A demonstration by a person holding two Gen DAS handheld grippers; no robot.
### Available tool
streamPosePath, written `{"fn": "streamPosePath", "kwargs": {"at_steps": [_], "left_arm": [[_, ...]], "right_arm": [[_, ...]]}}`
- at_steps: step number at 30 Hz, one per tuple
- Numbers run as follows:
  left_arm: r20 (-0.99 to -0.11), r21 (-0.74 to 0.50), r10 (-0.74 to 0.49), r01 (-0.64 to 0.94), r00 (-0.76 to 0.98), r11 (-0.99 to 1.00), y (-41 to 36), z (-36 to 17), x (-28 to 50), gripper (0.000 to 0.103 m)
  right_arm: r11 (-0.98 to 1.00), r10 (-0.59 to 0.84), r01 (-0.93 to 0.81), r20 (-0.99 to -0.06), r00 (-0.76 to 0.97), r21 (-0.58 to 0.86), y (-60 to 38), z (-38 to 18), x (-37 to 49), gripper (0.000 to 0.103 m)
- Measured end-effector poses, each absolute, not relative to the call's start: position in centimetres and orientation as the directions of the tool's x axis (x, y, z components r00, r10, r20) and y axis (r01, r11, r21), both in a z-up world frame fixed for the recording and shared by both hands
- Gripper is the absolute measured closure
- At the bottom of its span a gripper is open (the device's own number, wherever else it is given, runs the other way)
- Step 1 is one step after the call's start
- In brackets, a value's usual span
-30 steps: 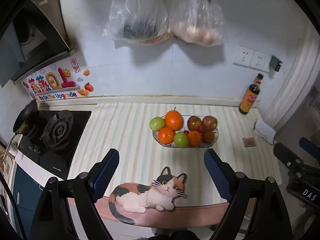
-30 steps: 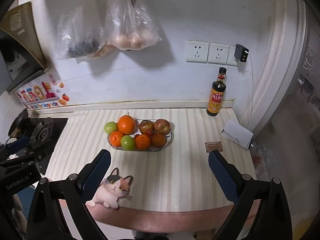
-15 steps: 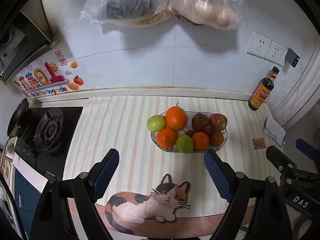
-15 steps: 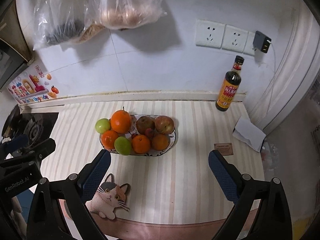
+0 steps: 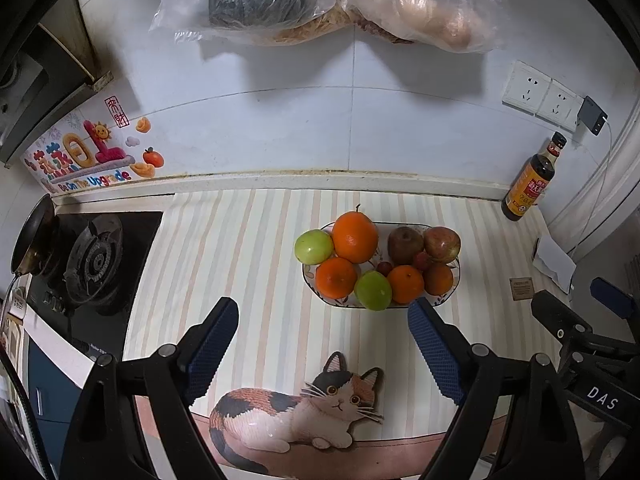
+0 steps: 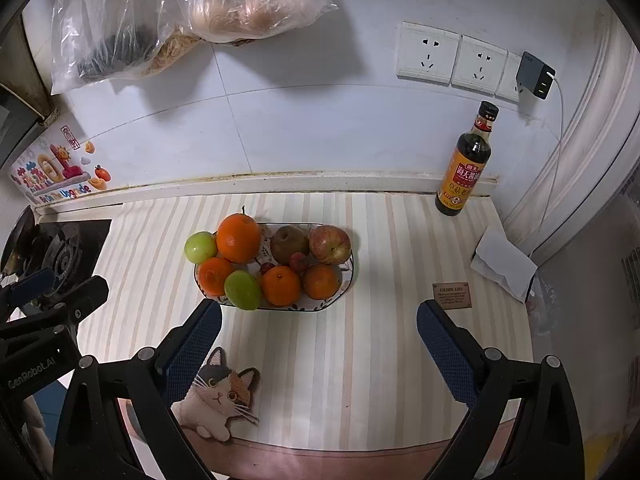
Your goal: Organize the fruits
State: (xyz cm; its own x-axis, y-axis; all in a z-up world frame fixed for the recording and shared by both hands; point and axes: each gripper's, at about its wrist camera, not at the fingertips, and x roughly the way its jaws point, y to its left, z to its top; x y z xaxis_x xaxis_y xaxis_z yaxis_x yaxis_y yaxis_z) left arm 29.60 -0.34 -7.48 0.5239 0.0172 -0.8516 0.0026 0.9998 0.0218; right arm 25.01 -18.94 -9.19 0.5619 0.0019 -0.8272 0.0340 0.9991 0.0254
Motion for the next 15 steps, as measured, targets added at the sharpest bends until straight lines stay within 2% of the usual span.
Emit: {"fn": "streamPosePath", "kwargs": {"at_steps": [15], "left_arm": [[-0.852,0.02,0.021,-0.008,0.523,1.0,-0.18,-7.72,29.28,0.016]], "right_arm": [[1.0,0.005,0.023,-0.826,0.564,0.021,-18.63,-8.9,24.7,0.003]]}}
